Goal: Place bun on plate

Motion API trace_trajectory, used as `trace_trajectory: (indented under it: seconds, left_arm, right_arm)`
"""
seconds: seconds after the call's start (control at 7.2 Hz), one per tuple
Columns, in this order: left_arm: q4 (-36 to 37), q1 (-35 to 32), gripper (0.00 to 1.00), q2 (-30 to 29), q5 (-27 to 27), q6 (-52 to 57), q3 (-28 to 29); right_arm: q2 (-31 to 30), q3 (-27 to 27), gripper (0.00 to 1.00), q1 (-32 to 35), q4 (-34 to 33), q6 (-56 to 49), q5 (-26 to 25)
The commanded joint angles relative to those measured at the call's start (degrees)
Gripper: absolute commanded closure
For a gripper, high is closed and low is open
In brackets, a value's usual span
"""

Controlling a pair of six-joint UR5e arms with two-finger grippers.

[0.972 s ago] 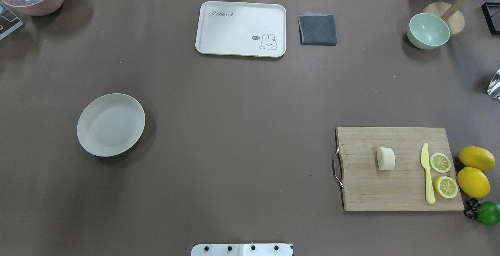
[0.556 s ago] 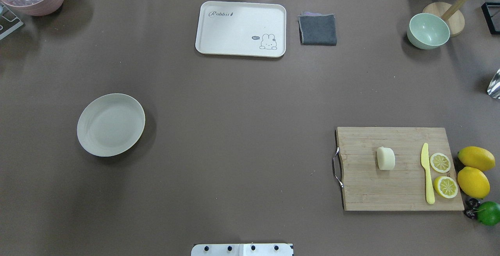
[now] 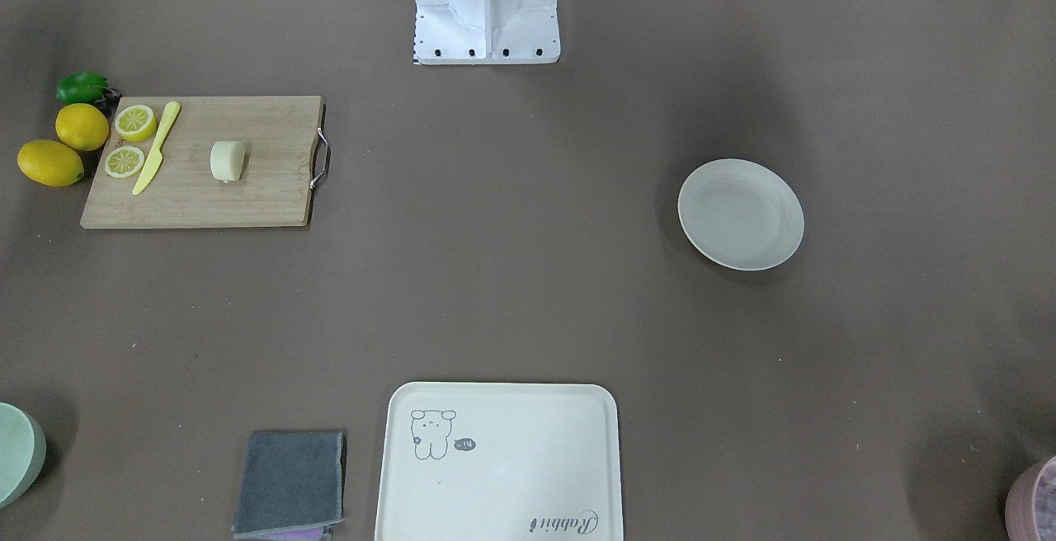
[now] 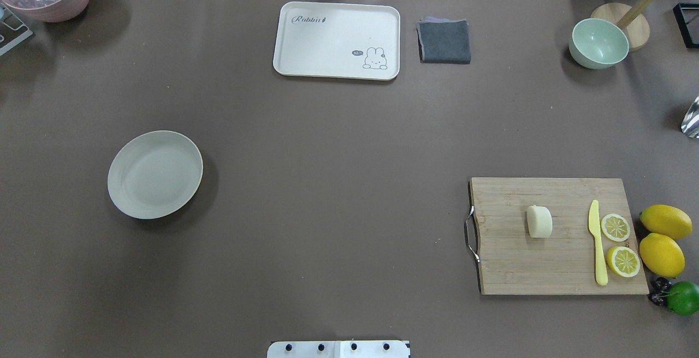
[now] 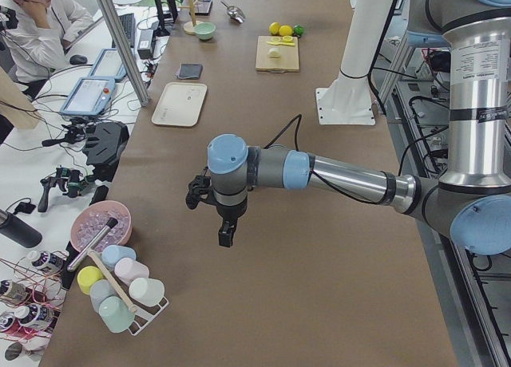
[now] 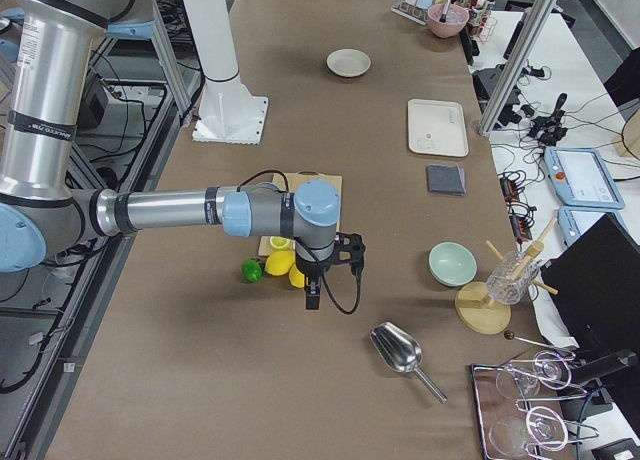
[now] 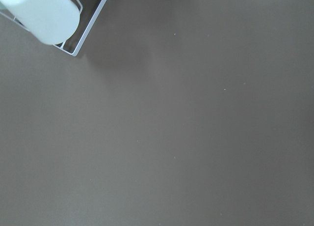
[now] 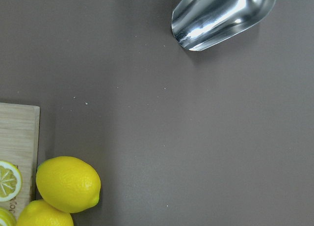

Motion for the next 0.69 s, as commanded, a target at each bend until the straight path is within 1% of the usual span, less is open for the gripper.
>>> trace_trajectory:
  seconds: [0.0, 0.14, 0.28, 0.42, 0.56]
  left_arm:
    - [-0.41, 0.0, 0.02, -2.15, -0.28, -0.01, -0.04]
    - [-1.72, -0.17, 0.02, -2.34, -0.36, -0.01, -0.03]
    - [-5.74, -0.09, 0.02, -2.87, 0.16, -0.1, 0.4]
    - [-12.39, -0.35, 0.02, -2.35, 0.08, -0.27, 1.54]
    - [-14.98, -0.18, 0.02, -3.13, -0.27, -0.27, 3.99]
  right_arm:
    - [0.53, 0.72, 0.0, 0.0, 0.1, -0.09, 0.3]
    - [0.62, 2.38, 0.0, 0.61, 0.1, 0.08, 0.21]
    - [0.88, 5.09, 0.0, 1.05, 0.19, 0.08, 0.21]
    - [1.06, 5.64, 0.0, 1.93, 0.45, 0.17, 0.3]
    - [2.54, 5.99, 0.0, 2.63, 1.41, 0.26, 0.12]
